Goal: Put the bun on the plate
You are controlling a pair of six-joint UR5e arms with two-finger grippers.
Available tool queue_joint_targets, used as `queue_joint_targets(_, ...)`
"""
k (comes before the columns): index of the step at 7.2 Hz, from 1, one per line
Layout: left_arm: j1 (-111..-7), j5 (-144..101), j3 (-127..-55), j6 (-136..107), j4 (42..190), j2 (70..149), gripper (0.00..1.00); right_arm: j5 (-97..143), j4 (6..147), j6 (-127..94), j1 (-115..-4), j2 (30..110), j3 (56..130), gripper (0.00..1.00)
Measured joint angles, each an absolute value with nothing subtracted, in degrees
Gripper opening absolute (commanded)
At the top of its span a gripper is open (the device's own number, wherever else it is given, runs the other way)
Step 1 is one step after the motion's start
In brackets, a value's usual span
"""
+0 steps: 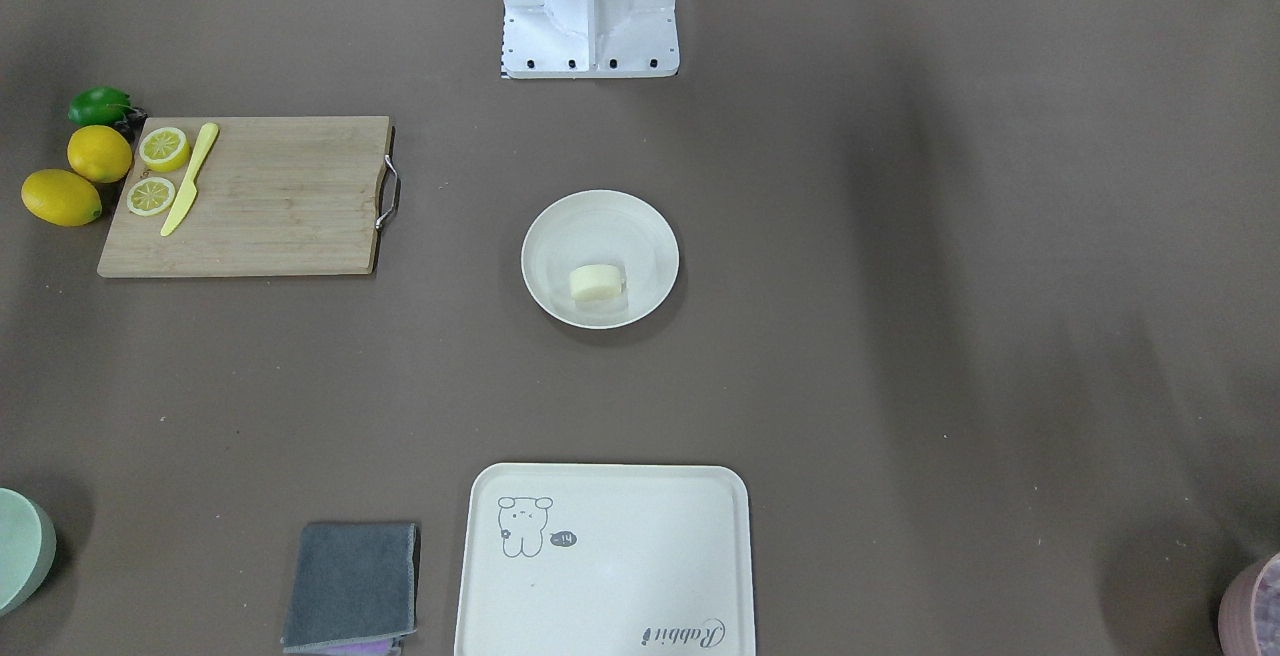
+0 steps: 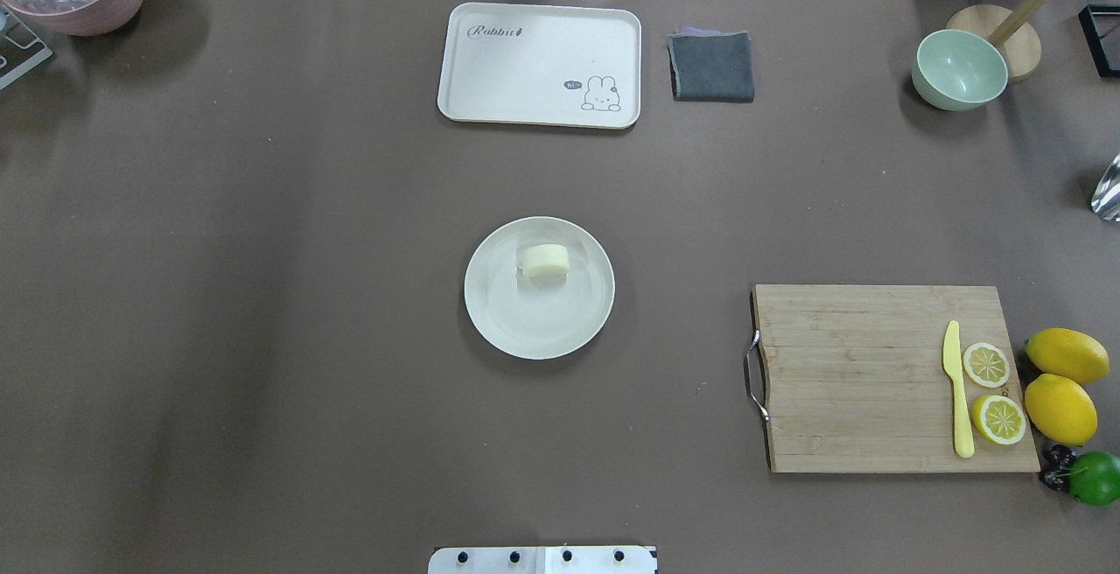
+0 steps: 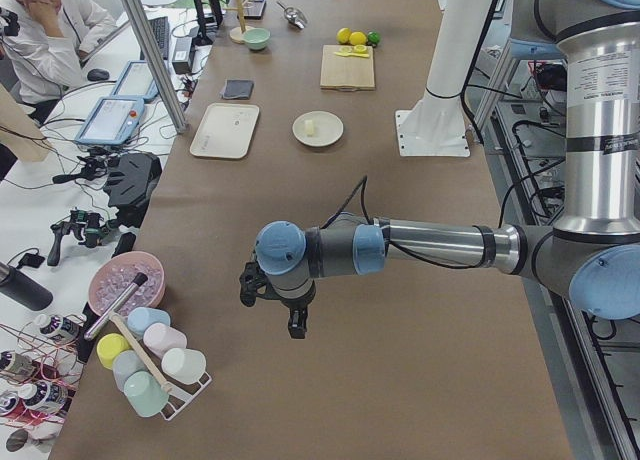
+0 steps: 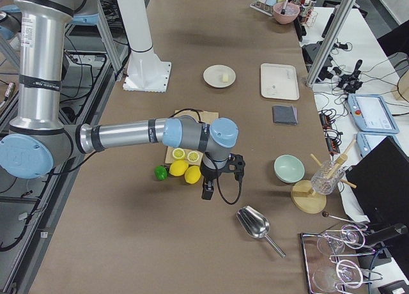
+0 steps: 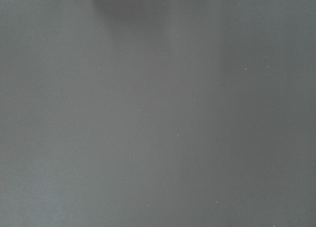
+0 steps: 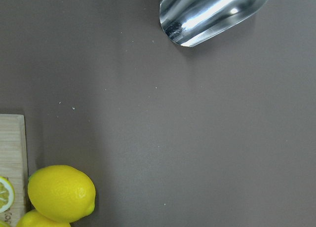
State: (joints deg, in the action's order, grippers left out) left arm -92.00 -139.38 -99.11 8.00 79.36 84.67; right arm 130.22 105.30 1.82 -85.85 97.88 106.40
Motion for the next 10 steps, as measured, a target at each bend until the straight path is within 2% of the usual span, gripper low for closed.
queue_joint_targets(4, -92.0, -139.2, -99.3, 8.0, 79.4, 84.7, 0.98, 131.0, 105.3, 2.2, -92.8, 98.3, 106.6, 1.00)
queue_joint_targets(10, -92.1, -139.1, -99.4, 7.9, 79.4, 85.1, 0.98, 130.0, 105.3, 2.8, -93.2, 98.4, 107.3, 1.00)
